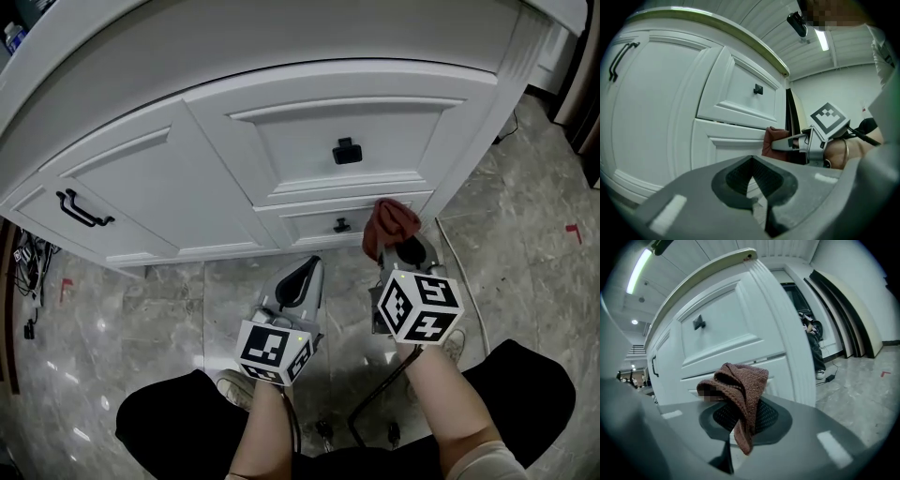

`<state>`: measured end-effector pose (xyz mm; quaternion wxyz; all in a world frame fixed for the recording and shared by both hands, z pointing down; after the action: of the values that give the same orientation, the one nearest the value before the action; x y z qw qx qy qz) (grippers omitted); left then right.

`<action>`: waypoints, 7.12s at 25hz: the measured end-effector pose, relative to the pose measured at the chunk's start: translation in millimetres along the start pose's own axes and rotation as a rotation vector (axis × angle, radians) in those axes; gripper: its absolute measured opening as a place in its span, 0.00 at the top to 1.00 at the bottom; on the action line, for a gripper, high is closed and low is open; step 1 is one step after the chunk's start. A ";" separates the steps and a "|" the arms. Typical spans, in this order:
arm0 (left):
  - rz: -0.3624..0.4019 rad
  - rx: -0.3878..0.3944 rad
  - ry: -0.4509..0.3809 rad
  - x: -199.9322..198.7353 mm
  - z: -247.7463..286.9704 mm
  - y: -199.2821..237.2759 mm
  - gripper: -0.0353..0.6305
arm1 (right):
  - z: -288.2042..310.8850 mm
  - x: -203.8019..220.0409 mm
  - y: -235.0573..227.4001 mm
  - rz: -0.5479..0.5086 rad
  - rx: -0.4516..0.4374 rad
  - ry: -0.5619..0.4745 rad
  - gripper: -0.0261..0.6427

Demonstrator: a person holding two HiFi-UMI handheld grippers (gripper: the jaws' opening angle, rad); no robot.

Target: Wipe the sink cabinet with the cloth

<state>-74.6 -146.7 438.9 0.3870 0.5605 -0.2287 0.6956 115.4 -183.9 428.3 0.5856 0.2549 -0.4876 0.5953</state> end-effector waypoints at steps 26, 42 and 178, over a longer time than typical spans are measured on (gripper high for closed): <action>-0.059 -0.164 0.016 30.0 -48.2 78.5 0.95 | 88.7 72.9 108.9 -0.082 -0.211 0.165 0.84; -0.056 -0.083 0.012 21.7 -21.7 50.3 0.95 | 77.5 69.9 55.7 0.083 -0.128 0.196 0.84; 0.019 -0.024 -0.115 -38.0 -6.2 -19.2 0.95 | -23.4 18.3 -30.5 -0.100 0.042 -0.015 0.84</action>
<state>-60.3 -141.3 398.6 0.3732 0.5925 -0.2641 0.6632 147.2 -160.1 443.6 0.6053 0.2958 -0.4660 0.5735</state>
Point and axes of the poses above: the fingertips, and each gripper's own axes: z forward along the fingers, y to its left, x out of its underside, the point moved 8 cm from there along -z, backward along the fingers, and after that the axes turned 10 degrees about y, right-handed, at the moved point
